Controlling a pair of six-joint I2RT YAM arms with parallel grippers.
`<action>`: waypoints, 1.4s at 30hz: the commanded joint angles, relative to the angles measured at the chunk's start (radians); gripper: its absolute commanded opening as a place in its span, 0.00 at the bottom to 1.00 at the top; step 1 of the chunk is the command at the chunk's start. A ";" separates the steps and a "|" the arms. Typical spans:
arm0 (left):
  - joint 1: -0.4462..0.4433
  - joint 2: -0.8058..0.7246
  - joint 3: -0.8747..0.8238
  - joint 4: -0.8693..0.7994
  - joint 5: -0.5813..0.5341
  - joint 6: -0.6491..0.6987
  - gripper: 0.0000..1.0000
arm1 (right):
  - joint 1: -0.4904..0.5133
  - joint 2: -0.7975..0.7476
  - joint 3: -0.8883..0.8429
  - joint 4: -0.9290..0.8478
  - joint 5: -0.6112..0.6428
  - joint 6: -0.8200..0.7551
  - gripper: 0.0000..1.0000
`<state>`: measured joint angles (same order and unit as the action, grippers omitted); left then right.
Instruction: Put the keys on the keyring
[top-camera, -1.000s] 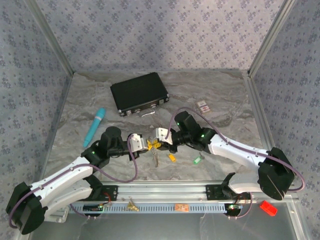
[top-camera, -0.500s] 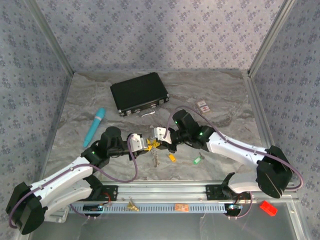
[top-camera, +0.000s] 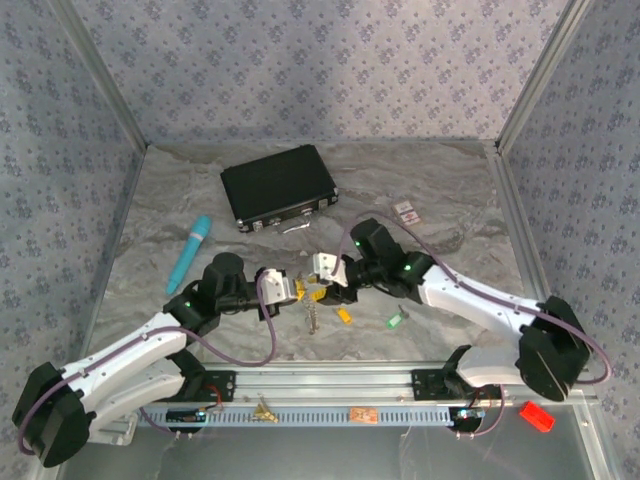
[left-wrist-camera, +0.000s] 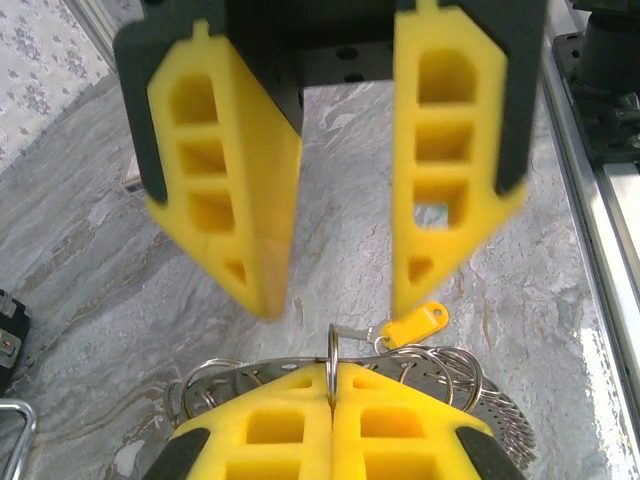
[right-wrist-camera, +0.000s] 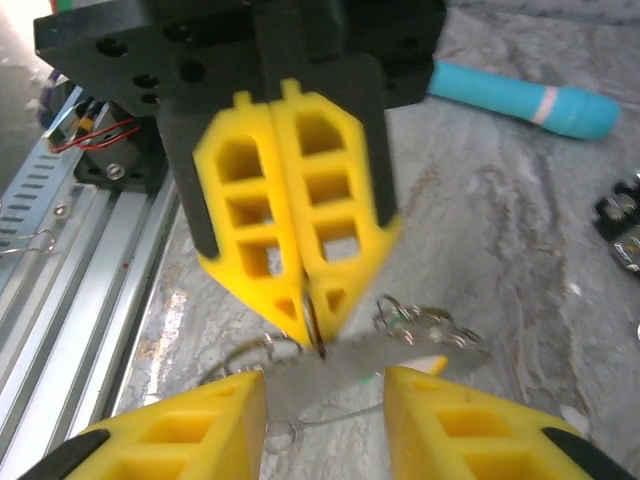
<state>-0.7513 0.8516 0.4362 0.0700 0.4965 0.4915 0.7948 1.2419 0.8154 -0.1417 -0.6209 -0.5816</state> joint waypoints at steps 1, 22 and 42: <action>-0.024 -0.029 0.016 0.010 -0.033 0.064 0.00 | -0.037 -0.116 -0.073 0.047 0.066 0.085 0.39; -0.078 -0.039 0.018 -0.053 -0.168 -0.053 0.00 | 0.022 -0.032 0.027 -0.409 0.567 0.939 0.34; -0.079 -0.047 0.006 -0.056 -0.186 -0.111 0.00 | 0.096 0.373 0.206 -0.452 0.515 1.124 0.40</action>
<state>-0.8249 0.8131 0.4347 0.0254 0.3130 0.3908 0.8864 1.5761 0.9813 -0.5564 -0.0853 0.5270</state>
